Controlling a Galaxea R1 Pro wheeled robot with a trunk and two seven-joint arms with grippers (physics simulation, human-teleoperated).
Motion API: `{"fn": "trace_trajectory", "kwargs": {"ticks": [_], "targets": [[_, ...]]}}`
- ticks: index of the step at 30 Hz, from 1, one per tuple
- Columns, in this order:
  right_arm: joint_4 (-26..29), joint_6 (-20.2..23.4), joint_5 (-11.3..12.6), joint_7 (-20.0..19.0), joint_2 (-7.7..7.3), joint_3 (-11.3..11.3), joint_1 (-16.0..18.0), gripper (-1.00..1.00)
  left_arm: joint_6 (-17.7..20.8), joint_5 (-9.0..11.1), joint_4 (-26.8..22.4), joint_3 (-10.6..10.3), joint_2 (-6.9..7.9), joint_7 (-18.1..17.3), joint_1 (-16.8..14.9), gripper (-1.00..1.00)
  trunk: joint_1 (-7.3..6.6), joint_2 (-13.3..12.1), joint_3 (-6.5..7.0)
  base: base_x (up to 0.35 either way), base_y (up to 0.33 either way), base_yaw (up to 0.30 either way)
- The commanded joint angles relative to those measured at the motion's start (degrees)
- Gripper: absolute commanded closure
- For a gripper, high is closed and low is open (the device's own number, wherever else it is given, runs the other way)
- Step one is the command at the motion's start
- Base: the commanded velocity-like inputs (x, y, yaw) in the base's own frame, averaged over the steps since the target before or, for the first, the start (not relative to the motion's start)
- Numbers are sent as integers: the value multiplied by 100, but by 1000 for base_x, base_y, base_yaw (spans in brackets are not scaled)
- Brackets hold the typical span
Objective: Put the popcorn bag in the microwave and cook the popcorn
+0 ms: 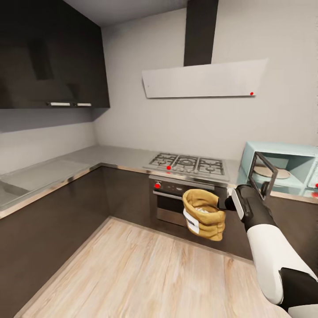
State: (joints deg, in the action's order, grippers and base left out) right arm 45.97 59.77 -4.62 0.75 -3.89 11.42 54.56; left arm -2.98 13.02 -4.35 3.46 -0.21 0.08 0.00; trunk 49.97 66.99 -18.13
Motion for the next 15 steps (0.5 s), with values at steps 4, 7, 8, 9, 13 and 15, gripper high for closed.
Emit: {"fn": "trace_trajectory", "kwargs": {"ticks": [4,7,8,9,13,15], "targets": [[0,23,-13,-26,-108,9,4,100,-9,7,-4,32,-4,1,0,-100,-3,5,-6,-346,0,0],[3,23,-7,-24,-143,9,5,100,-9,7,-4,32,1,1,-1,-100,-3,5,-6,-346,0,0],[5,23,-10,-23,-145,9,3,100,-9,7,-4,32,1,1,0,-100,-3,5,-6,-346,0,0],[7,23,-11,-22,-146,9,4,100,-9,10,-4,32,2,1,0,-100,-3,5,-6,-346,0,0],[8,23,-21,-22,-147,9,3,100,-9,7,-4,32,4,1,0,-100,-3,5,-6,-346,0,0],[8,23,-25,-19,-153,14,4,100,-9,14,-4,32,4,1,0,-100,-3,5,-6,-173,0,-31]]}}
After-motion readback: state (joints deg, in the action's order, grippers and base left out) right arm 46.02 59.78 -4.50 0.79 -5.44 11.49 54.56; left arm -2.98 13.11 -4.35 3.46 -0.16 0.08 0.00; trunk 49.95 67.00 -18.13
